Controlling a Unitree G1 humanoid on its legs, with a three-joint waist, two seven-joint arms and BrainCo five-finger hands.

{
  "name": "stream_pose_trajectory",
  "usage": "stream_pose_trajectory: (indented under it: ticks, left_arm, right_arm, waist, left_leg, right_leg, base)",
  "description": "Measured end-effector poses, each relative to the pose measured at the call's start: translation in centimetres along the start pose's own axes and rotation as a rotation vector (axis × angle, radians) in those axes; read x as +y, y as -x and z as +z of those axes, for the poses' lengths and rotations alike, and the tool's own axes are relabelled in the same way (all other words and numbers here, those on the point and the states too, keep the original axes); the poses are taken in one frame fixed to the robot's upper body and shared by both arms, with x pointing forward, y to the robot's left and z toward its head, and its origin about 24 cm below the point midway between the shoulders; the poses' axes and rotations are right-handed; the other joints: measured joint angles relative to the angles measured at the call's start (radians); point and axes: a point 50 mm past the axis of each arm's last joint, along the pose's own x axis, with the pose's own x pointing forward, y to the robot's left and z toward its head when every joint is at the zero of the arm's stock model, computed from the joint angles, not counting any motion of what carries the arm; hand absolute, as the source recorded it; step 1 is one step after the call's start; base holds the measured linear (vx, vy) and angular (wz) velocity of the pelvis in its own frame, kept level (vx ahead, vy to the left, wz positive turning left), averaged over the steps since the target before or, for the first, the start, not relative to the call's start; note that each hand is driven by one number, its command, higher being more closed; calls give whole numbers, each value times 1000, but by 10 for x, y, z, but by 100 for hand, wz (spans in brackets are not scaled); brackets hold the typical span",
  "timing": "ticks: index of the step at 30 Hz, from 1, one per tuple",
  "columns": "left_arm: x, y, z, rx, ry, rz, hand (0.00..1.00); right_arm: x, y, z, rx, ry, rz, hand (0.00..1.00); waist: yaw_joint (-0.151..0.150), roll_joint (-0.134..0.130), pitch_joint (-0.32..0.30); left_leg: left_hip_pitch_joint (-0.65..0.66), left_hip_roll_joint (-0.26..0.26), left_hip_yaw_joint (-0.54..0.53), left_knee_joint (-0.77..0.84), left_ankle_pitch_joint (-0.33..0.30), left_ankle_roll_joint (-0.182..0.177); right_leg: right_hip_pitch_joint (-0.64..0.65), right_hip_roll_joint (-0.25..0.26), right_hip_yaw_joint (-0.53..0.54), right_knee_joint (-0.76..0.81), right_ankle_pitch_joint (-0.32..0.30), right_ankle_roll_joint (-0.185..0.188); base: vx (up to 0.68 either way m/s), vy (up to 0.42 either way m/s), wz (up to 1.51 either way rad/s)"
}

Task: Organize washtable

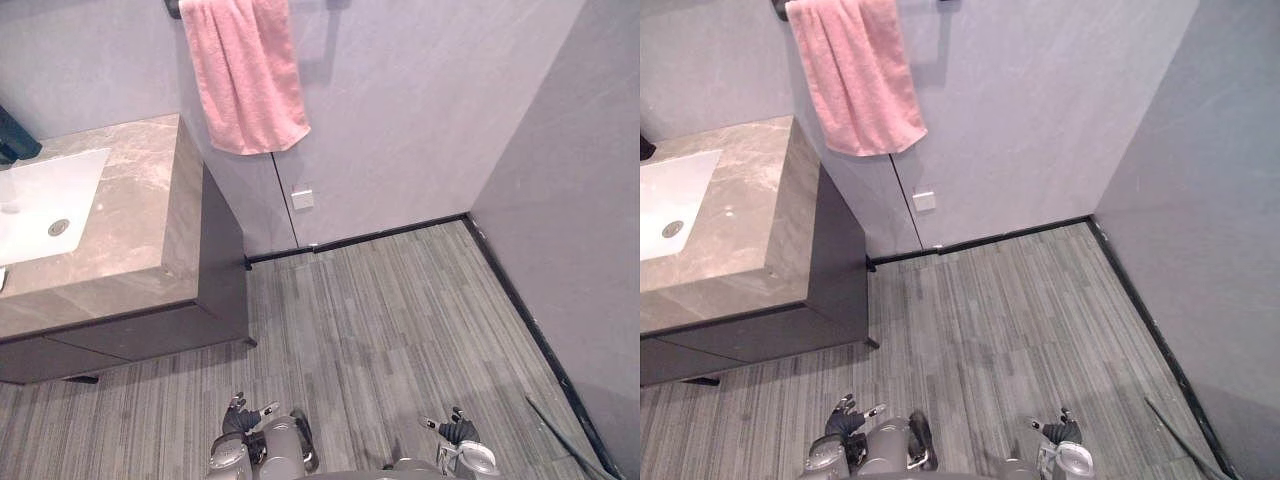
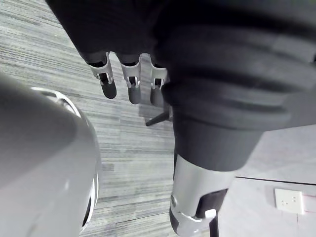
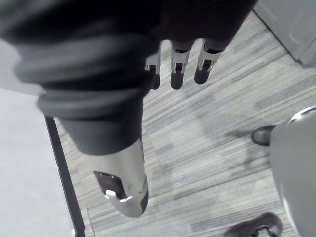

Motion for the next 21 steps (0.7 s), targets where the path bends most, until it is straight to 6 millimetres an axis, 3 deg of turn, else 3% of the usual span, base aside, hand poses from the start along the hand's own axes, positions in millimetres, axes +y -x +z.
stream_pose_trajectory:
  ticks: [3, 5, 8, 11, 14, 15, 16, 17, 20, 21]
  left_arm:
    - [2, 0, 0, 2, -14, 0, 0]
    - [1, 1, -4, 12, -38, -15, 0]
    - [-2, 0, -2, 9, -31, -21, 0]
    - [-1, 1, -7, 29, -30, -18, 0]
    - [-6, 1, -7, 33, -13, -23, 0]
    - [-7, 2, -8, 40, -12, -27, 0]
    - [-8, 2, -10, 45, -12, -29, 0]
    - [-8, 1, -9, 49, -4, -26, 0]
    - [-22, 5, -18, 81, 39, -49, 0]
    - [-23, 5, -17, 79, 41, -54, 0]
  right_arm:
    - [5, 2, -4, 8, -8, 10, 0]
    - [7, 2, -3, 1, 10, 23, 0]
    - [8, 2, 2, -21, 9, 25, 0]
    - [6, 2, 4, -33, 14, 20, 0]
    - [2, 1, 6, -40, 20, 12, 0]
    - [1, 1, 6, -39, 22, 9, 0]
    - [0, 1, 3, -31, 23, 6, 0]
    - [-1, 1, 2, -23, 12, 6, 0]
    - [-7, -1, 7, -37, 34, -6, 0]
    - [-6, -1, 8, -39, 36, -5, 0]
  waist:
    - [23, -19, -1]
    - [16, -12, -2]
    - [-3, -12, -2]
    - [-15, -7, 1]
    - [-40, 3, 5]
    - [-40, 7, 4]
    - [-39, -4, 0]
    - [-39, -13, 2]
    - [-35, 55, -19]
    - [-39, 59, -18]
  left_leg:
    - [67, -36, 31, -1, -50, 28]
    - [141, -52, 35, -20, -87, 36]
    - [254, -75, 20, -103, -99, 41]
    - [352, -69, -2, -149, -99, 41]
    - [416, -43, -52, -188, -105, 30]
    - [425, -37, -59, -196, -111, 12]
    - [437, -49, -71, -205, -121, -22]
    - [467, -51, -101, -212, -143, -58]
    - [471, 13, -113, -161, -122, -94]
    - [446, 25, -122, -97, -120, -97]
  right_leg:
    - [-54, -47, 44, 190, 13, 15]
    - [-172, -71, 80, 495, 86, 50]
    - [-323, -70, 60, 727, 76, 39]
    - [-380, -33, 12, 671, 26, 20]
    - [-427, 27, -2, 409, 34, 1]
    - [-432, 36, 5, 347, 54, -3]
    - [-426, 40, 8, 247, 129, -13]
    - [-428, 33, 7, 253, 187, -28]
    - [-398, 73, -31, 269, 108, -62]
    - [-382, 75, -40, 261, 99, -66]
  base:
    - [316, 256, -20]
    - [320, 222, -7]
    - [330, 115, 25]
    - [363, -17, 27]
    - [349, -158, 51]
    - [329, -194, 61]
    - [359, -224, 39]
    - [422, -263, 33]
    - [366, -256, 15]
    - [306, -270, 30]
